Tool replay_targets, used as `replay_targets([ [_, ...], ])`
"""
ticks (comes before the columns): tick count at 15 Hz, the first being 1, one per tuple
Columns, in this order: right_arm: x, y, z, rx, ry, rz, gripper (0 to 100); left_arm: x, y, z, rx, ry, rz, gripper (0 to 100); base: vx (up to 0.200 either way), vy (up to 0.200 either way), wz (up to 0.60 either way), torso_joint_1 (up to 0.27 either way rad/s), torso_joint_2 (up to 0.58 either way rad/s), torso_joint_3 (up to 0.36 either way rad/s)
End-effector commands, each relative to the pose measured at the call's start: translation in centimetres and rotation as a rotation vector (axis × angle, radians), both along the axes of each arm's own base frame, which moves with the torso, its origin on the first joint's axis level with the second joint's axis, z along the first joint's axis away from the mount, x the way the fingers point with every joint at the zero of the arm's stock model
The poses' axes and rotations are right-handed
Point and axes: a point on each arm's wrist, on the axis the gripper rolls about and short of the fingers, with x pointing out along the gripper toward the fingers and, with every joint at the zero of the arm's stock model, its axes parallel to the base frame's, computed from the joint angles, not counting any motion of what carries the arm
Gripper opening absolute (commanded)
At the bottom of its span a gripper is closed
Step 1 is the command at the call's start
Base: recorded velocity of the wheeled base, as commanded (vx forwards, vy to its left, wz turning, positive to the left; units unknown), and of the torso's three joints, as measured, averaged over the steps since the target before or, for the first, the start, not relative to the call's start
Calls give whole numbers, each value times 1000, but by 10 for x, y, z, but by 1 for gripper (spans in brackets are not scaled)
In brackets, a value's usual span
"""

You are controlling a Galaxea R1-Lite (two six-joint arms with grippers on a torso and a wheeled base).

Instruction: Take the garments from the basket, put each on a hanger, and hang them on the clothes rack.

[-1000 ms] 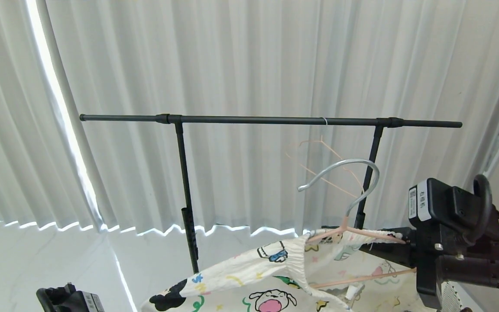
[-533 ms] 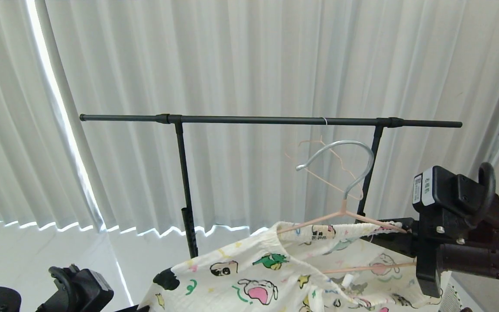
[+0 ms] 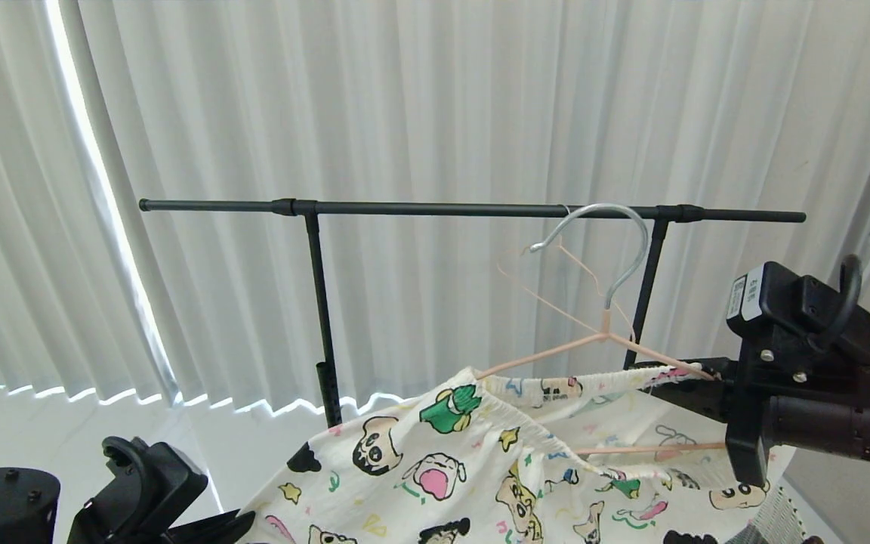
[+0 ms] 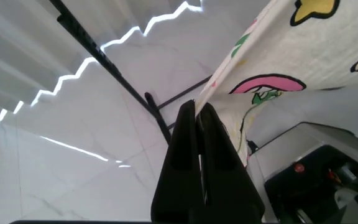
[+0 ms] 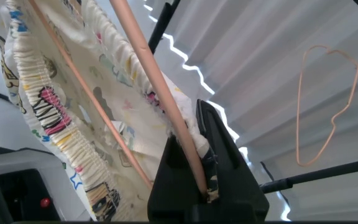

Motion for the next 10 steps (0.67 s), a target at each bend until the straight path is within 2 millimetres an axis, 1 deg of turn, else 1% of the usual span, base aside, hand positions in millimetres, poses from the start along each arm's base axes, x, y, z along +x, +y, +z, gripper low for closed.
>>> replay_targets([
  [1,1,0,0,2,5,-4,0,7,-3,9,-15,-37,0,0,0,0,0,0,0,0],
  [3,1,0,0,10,18,-12,0,13,-5,18,-22,-73,6,0,0,0,0,0,0,0],
  [4,1,0,0,10,18,-12,0,13,-5,19,-23,-80,8,0,0,0,0,0,0,0],
  [8,1,0,-1,9,22,-13,0,10,-3,22,-2,-114,15,0,0,0,0,0,0,0],
  [9,1,0,-1,10,20,-13,0,9,-3,23,-1,-128,12,100,0,0,0,0,0,0],
  [10,1,0,0,11,19,-13,0,9,-3,24,-2,-130,12,100,0,0,0,0,0,0],
])
